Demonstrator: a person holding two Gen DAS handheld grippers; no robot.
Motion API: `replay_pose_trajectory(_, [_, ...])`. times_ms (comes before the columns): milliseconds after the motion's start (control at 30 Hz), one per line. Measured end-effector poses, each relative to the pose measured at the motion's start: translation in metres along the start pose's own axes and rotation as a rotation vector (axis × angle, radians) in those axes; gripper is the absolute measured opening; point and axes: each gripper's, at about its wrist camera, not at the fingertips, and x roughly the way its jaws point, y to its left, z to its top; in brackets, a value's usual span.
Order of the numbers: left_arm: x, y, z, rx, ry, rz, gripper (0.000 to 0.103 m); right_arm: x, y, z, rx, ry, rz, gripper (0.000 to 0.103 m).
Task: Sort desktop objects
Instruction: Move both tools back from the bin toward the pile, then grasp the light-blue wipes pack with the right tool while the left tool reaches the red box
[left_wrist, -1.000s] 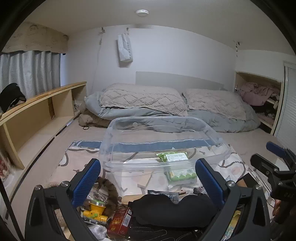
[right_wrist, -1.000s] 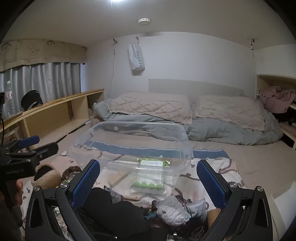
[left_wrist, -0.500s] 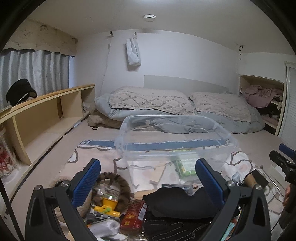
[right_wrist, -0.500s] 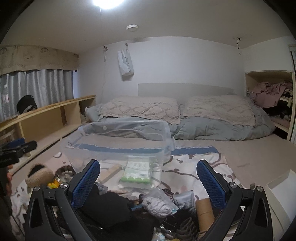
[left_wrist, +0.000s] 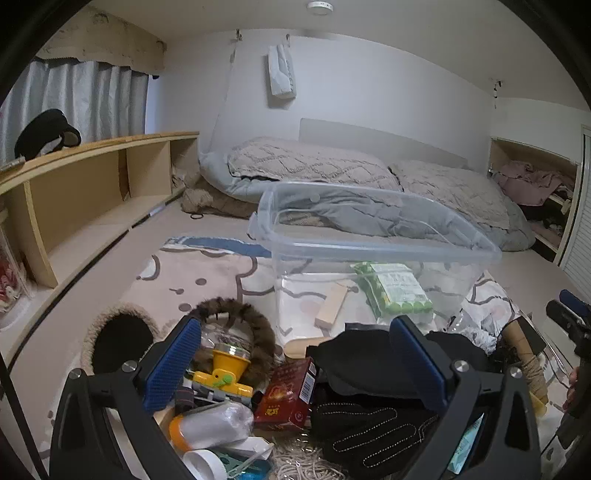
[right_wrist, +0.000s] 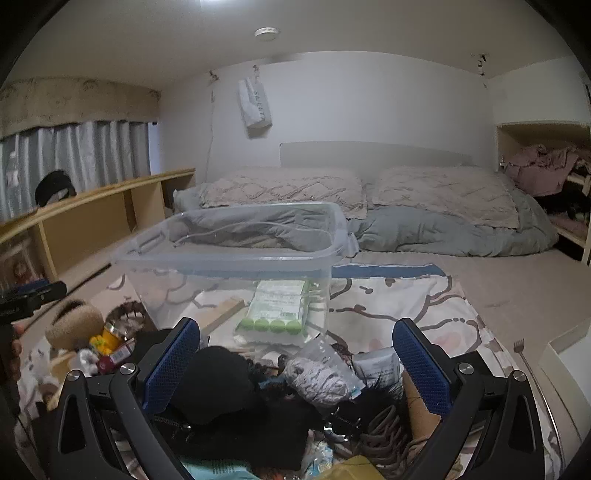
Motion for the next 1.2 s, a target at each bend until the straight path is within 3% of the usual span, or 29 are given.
replay_pose_trajectory(233, [0.006,-0.006,-0.010,0.028,0.027,-0.016,0.102,0.010,0.028,-0.022,-0.141,0.072,0.012,0.103])
replay_pose_trajectory(533, [0.026,-0.007,-0.029,0.031,0.140,-0.017,0.102,0.032,0.053,-0.052,-0.267,0.206,0.033,0.103])
replay_pose_trajectory(733, [0.034,-0.003,-0.035,0.016,0.197,-0.052,0.093,0.043,0.066,-0.072,-0.334,0.289,0.093,0.103])
replay_pose_trajectory(967, [0.044,-0.006,-0.041,0.019,0.292,-0.088,0.073,0.047,0.068,-0.087,-0.352,0.347,0.149,0.103])
replay_pose_trajectory(1200, [0.056,0.003,-0.048,-0.014,0.368,-0.046,0.058,0.052,0.065,-0.097,-0.319,0.432,0.227,0.103])
